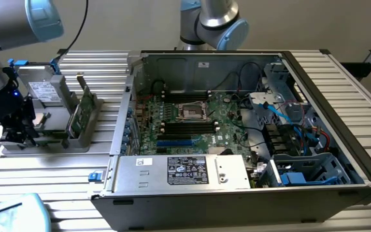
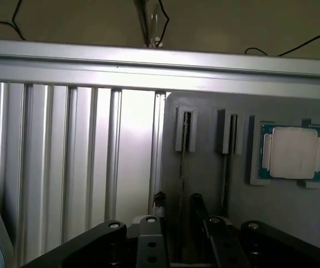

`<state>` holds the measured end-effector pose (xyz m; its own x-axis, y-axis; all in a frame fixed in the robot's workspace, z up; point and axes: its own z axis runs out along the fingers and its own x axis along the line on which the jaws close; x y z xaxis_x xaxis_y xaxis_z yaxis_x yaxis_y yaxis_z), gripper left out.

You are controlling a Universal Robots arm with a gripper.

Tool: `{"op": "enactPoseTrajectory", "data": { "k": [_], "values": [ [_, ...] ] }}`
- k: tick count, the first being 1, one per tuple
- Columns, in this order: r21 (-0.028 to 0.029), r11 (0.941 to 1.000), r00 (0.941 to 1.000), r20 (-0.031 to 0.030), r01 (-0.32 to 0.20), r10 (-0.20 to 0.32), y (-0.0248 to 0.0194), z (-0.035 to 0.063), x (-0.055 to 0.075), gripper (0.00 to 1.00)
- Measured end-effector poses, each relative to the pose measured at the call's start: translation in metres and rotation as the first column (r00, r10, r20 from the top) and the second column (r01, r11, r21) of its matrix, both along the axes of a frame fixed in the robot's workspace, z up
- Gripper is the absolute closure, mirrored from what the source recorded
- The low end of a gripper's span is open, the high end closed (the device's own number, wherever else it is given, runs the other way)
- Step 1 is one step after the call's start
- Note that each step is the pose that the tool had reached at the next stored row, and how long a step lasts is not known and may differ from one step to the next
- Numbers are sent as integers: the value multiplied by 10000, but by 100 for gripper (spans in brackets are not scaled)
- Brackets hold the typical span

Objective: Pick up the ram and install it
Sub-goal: 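Pick up the ram and move it above insertion slot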

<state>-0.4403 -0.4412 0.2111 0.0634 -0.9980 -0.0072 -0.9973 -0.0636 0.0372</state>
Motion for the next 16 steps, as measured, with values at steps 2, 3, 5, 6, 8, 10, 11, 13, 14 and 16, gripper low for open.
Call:
{"op": "enactPoseTrajectory", "data": {
  "k": [2, 3, 5, 6, 8, 10, 11, 13, 14, 16],
  "values": [
    [-1, 9999, 9999, 28, -160, 160, -2, -19, 0, 69],
    [-1, 9997, 9997, 39, -240, 240, -2, -28, 0, 69],
    [-1, 9994, 9993, 55, -358, 358, -1, -41, 0, 69],
    [-1, 9992, 9991, 64, -410, 410, -2, -48, 0, 69],
    [-2, 9988, 9988, 88, -481, 481, -1, -63, 0, 69],
    [-4, 9986, 9986, 121, -523, 523, -1, -81, 0, 69],
    [-3, 9986, 9985, 134, -531, 531, -1, -90, 0, 69],
    [8, 9986, 9985, 156, -534, 534, -1, -107, -1, 69],
    [20, 9986, 9984, 162, -534, 534, -1, -114, -1, 69],
    [49, 9986, 9984, 177, -532, 531, 0, -129, -2, 69]
  ]
}}
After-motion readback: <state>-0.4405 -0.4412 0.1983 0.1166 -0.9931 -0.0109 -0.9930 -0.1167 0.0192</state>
